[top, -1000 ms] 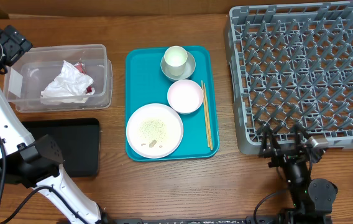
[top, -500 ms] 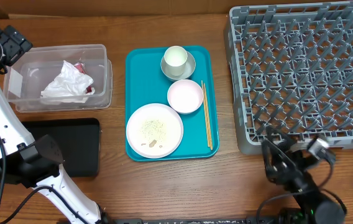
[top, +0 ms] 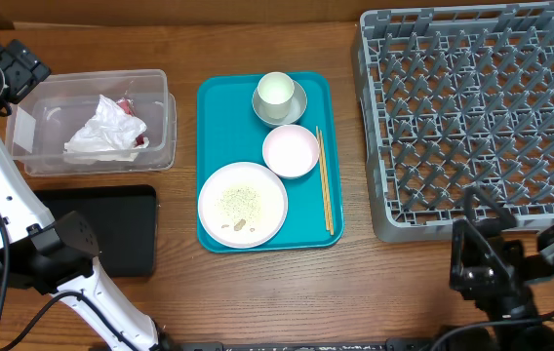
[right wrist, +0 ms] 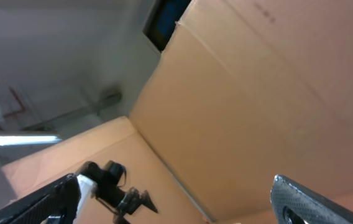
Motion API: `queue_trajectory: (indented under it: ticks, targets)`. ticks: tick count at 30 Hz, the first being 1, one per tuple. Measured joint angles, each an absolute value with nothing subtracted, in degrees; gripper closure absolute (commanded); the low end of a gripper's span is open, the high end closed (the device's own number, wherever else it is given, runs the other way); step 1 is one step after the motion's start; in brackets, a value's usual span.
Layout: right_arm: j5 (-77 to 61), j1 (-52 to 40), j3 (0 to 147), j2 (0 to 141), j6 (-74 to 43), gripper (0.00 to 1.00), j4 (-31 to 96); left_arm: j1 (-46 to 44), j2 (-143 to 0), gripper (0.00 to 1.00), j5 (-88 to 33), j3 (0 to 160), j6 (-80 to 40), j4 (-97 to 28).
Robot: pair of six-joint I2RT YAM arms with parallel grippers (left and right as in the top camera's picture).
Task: Sort waste into correct bins and load items into the dishwasher
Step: 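Move the right gripper to the pink bowl and grasp its rim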
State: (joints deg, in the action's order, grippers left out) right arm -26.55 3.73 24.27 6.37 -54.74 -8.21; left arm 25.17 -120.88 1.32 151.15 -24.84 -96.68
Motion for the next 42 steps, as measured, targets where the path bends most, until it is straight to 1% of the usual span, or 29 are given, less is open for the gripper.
queue_trajectory:
  ticks: [4, 6, 10, 13, 17, 19, 22, 27, 30, 33, 36, 38, 42]
  targets:
    - [-26.9, 3.7, 36.6, 14.6, -44.4, 0.00, 8.7, 25.2, -120.9, 0.00, 1.3, 151.2, -24.8, -96.7]
    - [-28.1, 3.7, 44.4, 21.5, -38.6, 0.01, 18.0, 25.2, -120.9, 0.00, 1.3, 151.2, -24.9, -96.7]
    - [-30.2, 3.7, 56.5, 33.6, -30.7, 0.01, 26.5, 25.2, -120.9, 0.00, 1.3, 151.2, -24.9, -96.7]
    - [-31.7, 3.7, 65.1, 41.5, -26.9, 0.00, 31.5, 25.2, -120.9, 0.00, 1.3, 151.2, -24.8, -96.7]
    - [-32.9, 3.0, 76.8, 51.9, -23.3, 0.01, 42.2, 25.2, -120.9, 0.00, 1.3, 151.2, -24.8, -96.7]
    - [-32.4, 0.5, 82.5, 57.5, -21.5, 0.01, 47.3, 25.2, -120.9, 0.00, 1.4, 151.2, -24.9, -96.7]
    - [-29.9, -5.7, 90.0, 65.8, -19.9, 0.01, 52.9, 25.2, -120.9, 0.00, 1.3, 151.2, -24.8, -96.7]
    - [-17.6, -19.9, 103.2, 81.8, -17.8, 0.00, 62.7, 25.2, -120.9, 0.00, 1.3, 151.2, -24.8, -96.7]
    - [-11.9, -24.6, 111.1, 90.6, -16.9, 0.01, 69.0, 25.2, -120.9, 0.00, 1.3, 151.2, -24.8, -96.7]
    - [-8.6, -26.7, 121.3, 100.8, -15.7, 0.00, 77.6, 25.2, -120.9, 0.00, 1.5, 151.2, -24.8, -96.7]
    - [-7.0, -27.4, 128.3, 108.9, -14.4, 0.00, 83.9, 25.2, -120.9, 0.00, 1.5, 151.2, -24.8, -96.7]
    - [-6.2, -27.7, 130.8, 113.4, -13.6, 0.00, 85.8, 25.2, -120.9, 0.00, 1.5, 151.2, -24.8, -96.7]
    - [-5.8, -28.6, 131.3, 119.0, -13.0, 0.00, 85.2, 25.2, -120.9, 0.00, 1.5, 151.2, -24.8, -96.7]
